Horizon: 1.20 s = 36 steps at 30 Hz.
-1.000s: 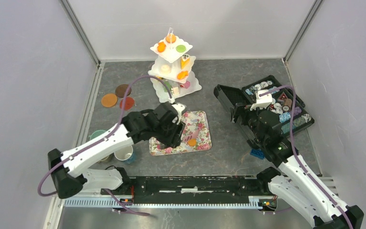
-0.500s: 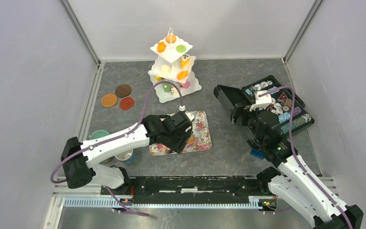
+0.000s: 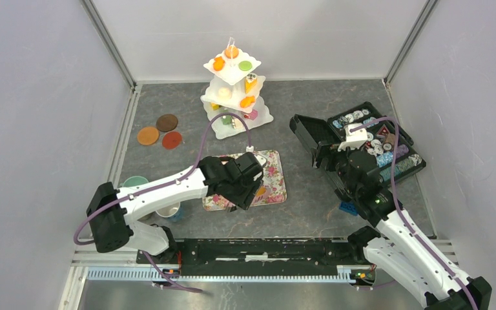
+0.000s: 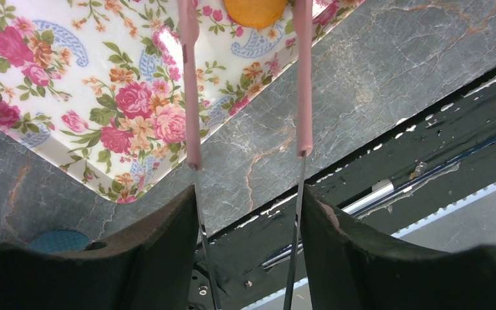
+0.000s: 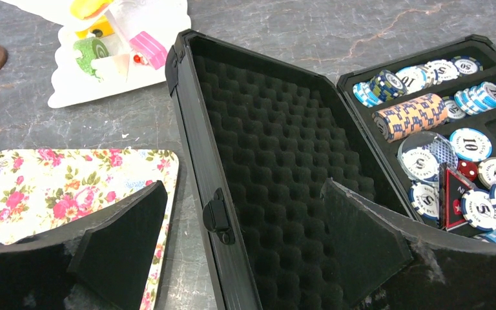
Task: Serve the afternoon tea
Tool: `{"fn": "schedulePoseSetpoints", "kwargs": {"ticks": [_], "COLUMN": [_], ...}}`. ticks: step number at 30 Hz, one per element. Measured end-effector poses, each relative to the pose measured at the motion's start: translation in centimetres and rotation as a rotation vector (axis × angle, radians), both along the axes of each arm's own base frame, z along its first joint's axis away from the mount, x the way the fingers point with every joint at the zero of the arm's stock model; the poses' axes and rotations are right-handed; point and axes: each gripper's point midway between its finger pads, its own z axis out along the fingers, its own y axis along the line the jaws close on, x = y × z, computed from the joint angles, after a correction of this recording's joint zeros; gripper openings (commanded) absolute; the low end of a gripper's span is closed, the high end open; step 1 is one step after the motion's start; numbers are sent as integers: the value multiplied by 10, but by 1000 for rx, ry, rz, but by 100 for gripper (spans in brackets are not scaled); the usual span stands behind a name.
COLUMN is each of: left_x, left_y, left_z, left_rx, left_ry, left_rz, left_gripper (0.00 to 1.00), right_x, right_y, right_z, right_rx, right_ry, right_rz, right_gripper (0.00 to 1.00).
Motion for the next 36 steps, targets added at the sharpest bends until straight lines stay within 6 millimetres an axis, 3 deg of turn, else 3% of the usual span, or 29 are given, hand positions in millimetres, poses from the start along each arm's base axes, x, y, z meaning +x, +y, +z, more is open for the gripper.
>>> {"fn": "schedulePoseSetpoints", "kwargs": {"ticks": [7,15,27,33,36], "left_x": [-1,-2,5,7,8], "left_y": [-2,-2,1,2,3], "left_z": [-7,-9,-13,-13,-13], "left_rx": [12,15,67,69,74], "left_ry": [17,25,7,0,-8], "left_rz": [-4,-6,12,21,26], "left_gripper": [45,38,18,3,2], "right_x": [0,0,2,5,6], "right_y": [1,2,3,5,6], "right_z": [-2,-1,-6,-16,-15], "right_rx": [3,6,-12,-41,-37], "right_ry": [3,-2,7,38,31], "right_rz": [3,6,13,23,24], "right_gripper": [98,98,98,98,98]}}
